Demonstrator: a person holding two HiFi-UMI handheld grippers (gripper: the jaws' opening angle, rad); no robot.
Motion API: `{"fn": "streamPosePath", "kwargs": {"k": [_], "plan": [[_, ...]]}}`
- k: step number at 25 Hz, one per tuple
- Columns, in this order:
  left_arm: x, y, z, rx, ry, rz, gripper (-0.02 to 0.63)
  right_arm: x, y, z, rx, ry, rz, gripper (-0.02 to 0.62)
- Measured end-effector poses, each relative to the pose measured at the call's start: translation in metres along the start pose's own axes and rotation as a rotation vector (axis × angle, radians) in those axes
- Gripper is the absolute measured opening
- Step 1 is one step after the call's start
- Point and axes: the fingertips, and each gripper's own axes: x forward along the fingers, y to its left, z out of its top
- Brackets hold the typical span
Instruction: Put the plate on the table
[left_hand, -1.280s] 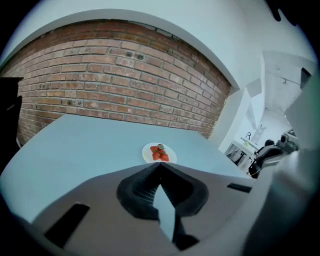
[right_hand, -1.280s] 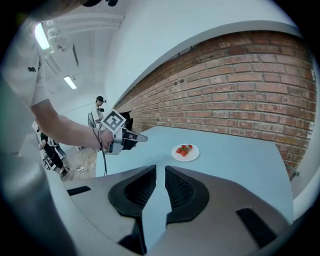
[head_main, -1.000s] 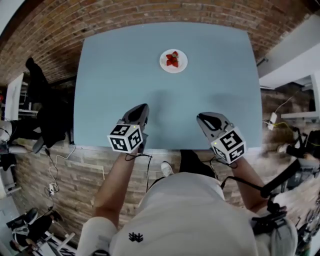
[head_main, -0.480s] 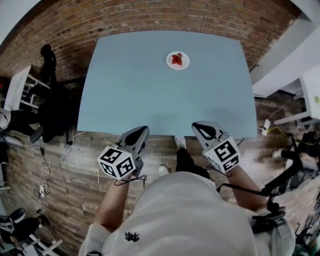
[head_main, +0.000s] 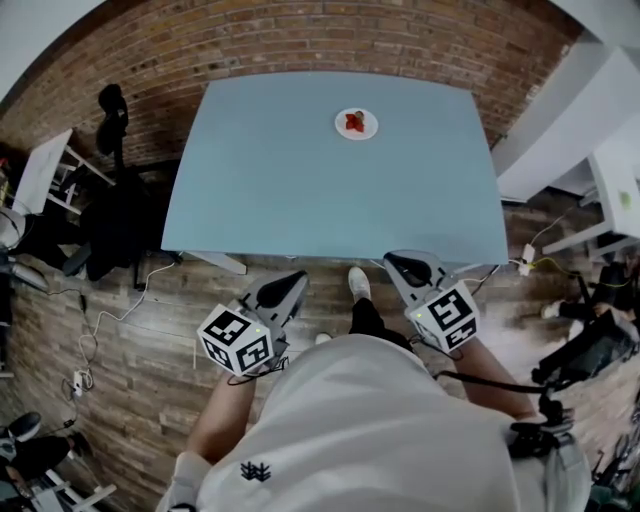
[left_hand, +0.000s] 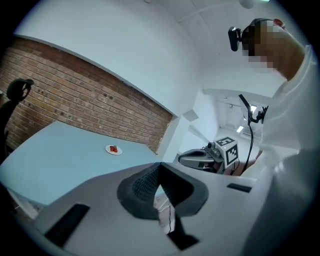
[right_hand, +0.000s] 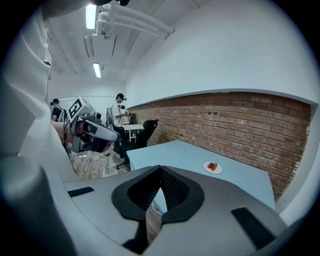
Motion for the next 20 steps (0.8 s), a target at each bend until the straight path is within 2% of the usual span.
{"fn": "streamPosePath", "kwargs": {"k": [4,20], "plan": [[-0.011,-0.007,-0.004,0.005,-0.004,-0.013,0.001,-0.004,0.011,0.002,-0.009,0.002,-0.003,0.008],[-0.046,-0.003,-0.003,0.007,-0.037,0.055,0.002,-0.002,0.041,0.017,-0.065,-0.016,0.026,0.008]]}}
